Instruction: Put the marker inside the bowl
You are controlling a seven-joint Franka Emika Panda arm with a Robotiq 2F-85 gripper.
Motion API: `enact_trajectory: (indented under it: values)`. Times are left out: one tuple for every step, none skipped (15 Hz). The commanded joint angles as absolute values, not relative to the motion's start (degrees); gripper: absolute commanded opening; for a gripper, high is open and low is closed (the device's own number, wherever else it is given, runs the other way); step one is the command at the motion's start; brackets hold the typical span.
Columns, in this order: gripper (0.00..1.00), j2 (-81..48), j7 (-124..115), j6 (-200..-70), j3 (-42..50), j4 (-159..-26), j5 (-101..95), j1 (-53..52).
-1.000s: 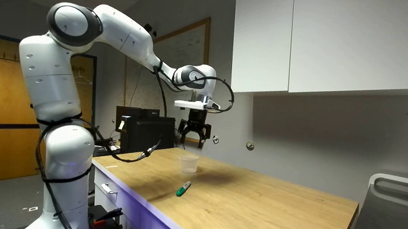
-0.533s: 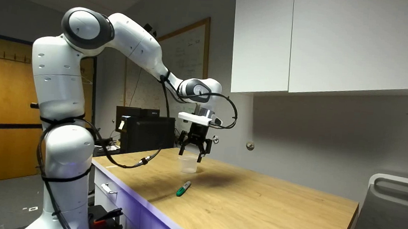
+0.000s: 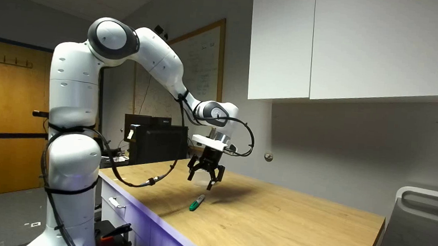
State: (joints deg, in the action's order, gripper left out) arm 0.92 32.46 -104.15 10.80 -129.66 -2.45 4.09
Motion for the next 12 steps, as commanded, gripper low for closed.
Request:
enact_trajectory:
  values:
    - [1.0,-1.43,33.68,-104.53,9.17,-129.61,-1.81,5.09]
    - [1.0,-2.11,33.82,-104.53,8.94,-129.62,-1.73,5.18]
    - [1.0,-2.62,33.78,-104.55,8.72,-129.61,-1.78,5.26]
    - [1.0,-2.93,33.8,-104.51,8.52,-129.64,-1.8,5.34]
    - [1.0,-3.31,33.7,-104.53,8.37,-129.55,-1.88,5.43]
    - [1.0,-3.63,33.63,-104.46,8.23,-129.48,-1.96,5.53]
    - [1.0,-4.09,33.31,-104.47,8.12,-129.29,-2.25,5.6]
    - [1.0,-4.46,33.12,-104.36,8.03,-129.14,-2.4,5.65]
    - [1.0,-4.74,32.97,-104.36,7.93,-129.05,-2.56,5.7]
    - [1.0,-4.88,32.93,-104.29,7.79,-129.03,-2.63,5.79]
    - [1.0,-5.14,32.74,-104.22,7.67,-128.95,-2.78,5.84]
    - [1.0,-5.47,32.48,-104.23,7.54,-128.86,-3.01,5.85]
